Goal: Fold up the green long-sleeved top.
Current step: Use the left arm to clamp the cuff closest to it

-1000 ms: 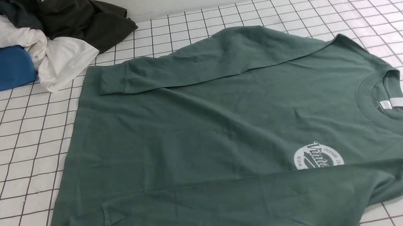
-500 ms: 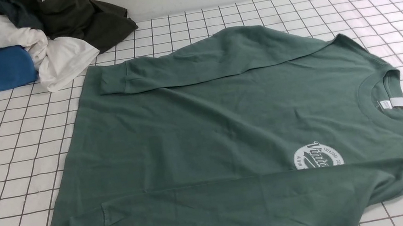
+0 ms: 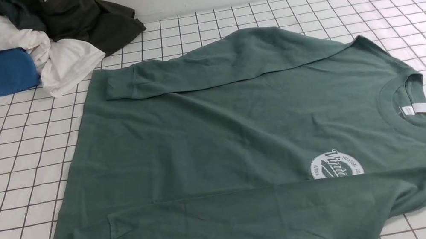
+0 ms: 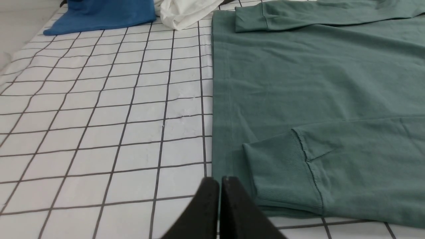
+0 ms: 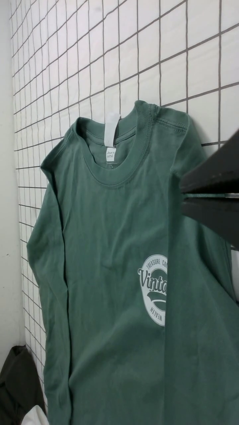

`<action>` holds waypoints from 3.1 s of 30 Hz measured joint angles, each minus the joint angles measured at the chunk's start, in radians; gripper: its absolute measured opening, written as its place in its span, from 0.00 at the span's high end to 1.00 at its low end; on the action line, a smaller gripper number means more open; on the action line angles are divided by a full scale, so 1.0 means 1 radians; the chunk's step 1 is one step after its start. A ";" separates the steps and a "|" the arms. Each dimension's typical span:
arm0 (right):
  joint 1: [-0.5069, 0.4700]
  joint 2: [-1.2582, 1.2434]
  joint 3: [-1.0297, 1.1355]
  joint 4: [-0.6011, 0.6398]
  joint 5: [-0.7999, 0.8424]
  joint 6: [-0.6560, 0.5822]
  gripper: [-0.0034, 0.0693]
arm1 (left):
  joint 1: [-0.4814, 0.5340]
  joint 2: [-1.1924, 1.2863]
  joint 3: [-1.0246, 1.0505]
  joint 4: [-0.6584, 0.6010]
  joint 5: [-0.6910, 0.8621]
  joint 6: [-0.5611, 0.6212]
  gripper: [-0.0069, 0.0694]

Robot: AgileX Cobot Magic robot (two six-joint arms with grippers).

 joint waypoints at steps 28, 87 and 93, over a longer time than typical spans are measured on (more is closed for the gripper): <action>0.000 0.000 0.000 0.000 0.000 0.003 0.94 | 0.000 0.000 0.000 0.001 0.000 0.000 0.91; 0.125 0.806 -0.853 0.304 0.391 -0.457 0.94 | -0.151 0.938 -0.946 -0.131 0.840 0.262 0.91; 0.127 0.807 -0.853 0.288 0.413 -0.457 0.94 | -0.151 0.939 -0.940 -0.086 0.840 0.221 0.91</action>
